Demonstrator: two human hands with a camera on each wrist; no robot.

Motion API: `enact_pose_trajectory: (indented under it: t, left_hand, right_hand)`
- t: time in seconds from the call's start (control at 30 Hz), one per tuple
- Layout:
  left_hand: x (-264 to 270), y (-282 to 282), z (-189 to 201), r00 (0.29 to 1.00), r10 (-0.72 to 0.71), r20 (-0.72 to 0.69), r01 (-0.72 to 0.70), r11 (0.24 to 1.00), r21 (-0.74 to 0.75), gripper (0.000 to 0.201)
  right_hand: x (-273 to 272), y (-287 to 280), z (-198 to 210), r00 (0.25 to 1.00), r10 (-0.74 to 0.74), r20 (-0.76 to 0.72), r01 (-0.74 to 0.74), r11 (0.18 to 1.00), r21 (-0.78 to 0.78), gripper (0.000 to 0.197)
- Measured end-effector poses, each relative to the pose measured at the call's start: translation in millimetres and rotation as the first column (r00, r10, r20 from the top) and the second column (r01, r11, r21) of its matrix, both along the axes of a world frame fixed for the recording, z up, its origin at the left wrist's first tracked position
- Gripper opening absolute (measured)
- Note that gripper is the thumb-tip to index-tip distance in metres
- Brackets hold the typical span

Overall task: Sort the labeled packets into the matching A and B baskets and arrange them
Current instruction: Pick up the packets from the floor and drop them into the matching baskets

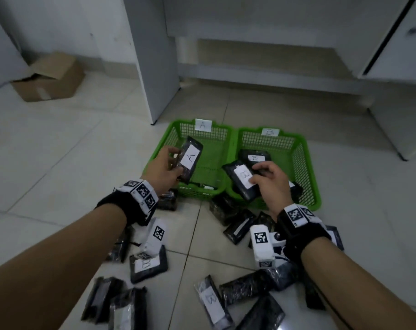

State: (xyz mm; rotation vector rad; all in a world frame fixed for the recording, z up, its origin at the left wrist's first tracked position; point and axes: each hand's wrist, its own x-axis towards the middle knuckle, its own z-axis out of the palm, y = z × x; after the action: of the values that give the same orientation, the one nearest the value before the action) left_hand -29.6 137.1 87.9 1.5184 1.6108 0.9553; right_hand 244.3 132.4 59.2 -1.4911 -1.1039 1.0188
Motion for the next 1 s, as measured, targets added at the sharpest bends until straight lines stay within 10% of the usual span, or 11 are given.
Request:
enact_pose_trajectory:
  t: [0.17, 0.3, 0.4, 0.67, 0.83, 1.0]
  left_hand:
    - [26, 67, -25, 0.921, -0.096, -0.377, 0.118, 0.992, 0.036, 0.025]
    - [41, 104, -58, 0.816, -0.295, -0.496, 0.218, 0.953, -0.209, 0.026]
    - [40, 113, -77, 0.665, -0.463, -0.585, 0.233, 0.874, -0.427, 0.031]
    - [33, 109, -77, 0.524, -0.532, -0.665, 0.224, 0.84, -0.495, 0.033]
    - [18, 86, -62, 0.537, -0.526, -0.659, 0.235, 0.844, -0.482, 0.044]
    - [-20, 47, -33, 0.707, -0.188, -0.682, 0.262, 0.965, 0.005, 0.025]
  right_hand:
    - [16, 38, -29, 0.967, -0.178, 0.185, 0.182, 0.983, -0.006, 0.023]
    - [16, 59, -36, 0.939, -0.174, 0.295, 0.191, 0.981, -0.029, 0.025]
    - [13, 76, -39, 0.907, -0.147, 0.394, 0.181, 0.982, -0.05, 0.027]
    - [1, 106, -48, 0.666, 0.169, 0.726, 0.023, 0.969, -0.247, 0.028]
    - [-14, 94, -37, 0.433, 0.285, 0.855, 0.072, 0.935, -0.347, 0.046]
    - [-56, 52, -2, 0.541, -0.074, 0.838, -0.063, 0.99, 0.128, 0.031]
